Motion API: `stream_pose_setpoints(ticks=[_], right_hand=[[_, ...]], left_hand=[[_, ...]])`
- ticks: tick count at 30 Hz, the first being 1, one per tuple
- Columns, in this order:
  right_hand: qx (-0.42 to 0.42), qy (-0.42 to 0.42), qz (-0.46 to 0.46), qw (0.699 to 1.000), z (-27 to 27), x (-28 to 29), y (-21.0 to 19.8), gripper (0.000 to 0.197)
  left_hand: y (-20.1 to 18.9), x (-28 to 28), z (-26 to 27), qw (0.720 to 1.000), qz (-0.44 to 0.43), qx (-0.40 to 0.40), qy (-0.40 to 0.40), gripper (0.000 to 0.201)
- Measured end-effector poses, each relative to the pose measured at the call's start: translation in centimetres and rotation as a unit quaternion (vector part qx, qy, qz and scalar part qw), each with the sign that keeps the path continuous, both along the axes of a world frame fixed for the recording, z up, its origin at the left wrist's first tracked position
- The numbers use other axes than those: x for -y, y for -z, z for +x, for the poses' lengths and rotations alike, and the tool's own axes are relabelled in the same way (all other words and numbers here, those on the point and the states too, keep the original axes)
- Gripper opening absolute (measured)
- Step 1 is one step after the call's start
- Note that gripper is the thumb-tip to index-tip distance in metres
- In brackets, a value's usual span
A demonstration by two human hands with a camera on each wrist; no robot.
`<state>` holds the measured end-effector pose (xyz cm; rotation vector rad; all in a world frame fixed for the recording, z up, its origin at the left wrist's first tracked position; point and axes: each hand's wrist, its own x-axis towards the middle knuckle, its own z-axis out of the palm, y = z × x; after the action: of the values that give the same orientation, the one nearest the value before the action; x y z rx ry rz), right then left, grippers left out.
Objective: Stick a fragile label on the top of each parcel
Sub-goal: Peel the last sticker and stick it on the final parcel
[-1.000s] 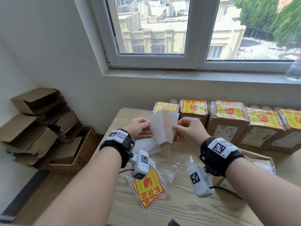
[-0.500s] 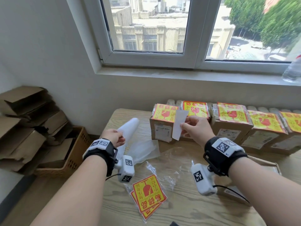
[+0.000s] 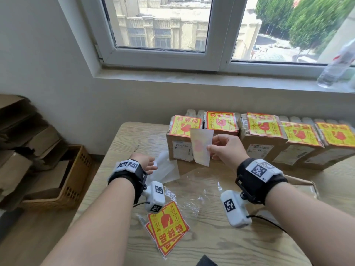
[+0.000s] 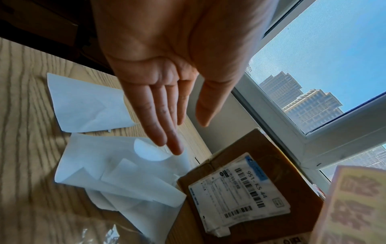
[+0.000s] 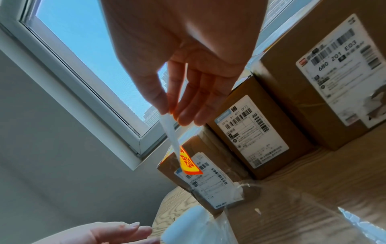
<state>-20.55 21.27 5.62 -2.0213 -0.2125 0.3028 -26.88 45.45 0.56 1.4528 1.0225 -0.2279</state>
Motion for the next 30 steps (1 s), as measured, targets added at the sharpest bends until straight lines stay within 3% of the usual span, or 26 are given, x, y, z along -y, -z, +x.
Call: stream_pose_setpoints(ticks=[3, 5, 9, 14, 18, 30], right_hand=[[0.007, 0.002, 0.003, 1.0, -0.1, 0.9, -0.4, 0.009], [0.009, 0.005, 0.014, 1.0, -0.2, 1.5, -0.9, 0.01], [0.025, 0.001, 0.024, 0.999, -0.5, 2.9, -2.1, 0.01], [0.059, -0.012, 0.026, 0.998, -1.2, 5.0, -3.3, 0.008], [0.105, -0.031, -0.006, 0.994, -1.7, 6.7, -4.0, 0.015], [0.152, -0.044, -0.059, 0.986, -4.8, 12.1, -5.1, 0.007]], left_hand=[[-1.0, 0.5, -0.1, 1.0, 0.008, -0.004, 0.015, 0.019], [-2.2, 1.4, -0.1, 1.0, 0.009, -0.001, 0.023, 0.025], [-5.3, 3.8, 0.2, 0.994, 0.047, 0.036, 0.095, 0.014], [-9.2, 8.6, 1.0, 0.984, 0.047, 0.108, 0.13, 0.027], [-11.3, 12.2, 1.0, 0.981, 0.059, 0.115, 0.142, 0.046], [-12.2, 17.6, -0.5, 0.983, 0.056, 0.103, 0.143, 0.013]])
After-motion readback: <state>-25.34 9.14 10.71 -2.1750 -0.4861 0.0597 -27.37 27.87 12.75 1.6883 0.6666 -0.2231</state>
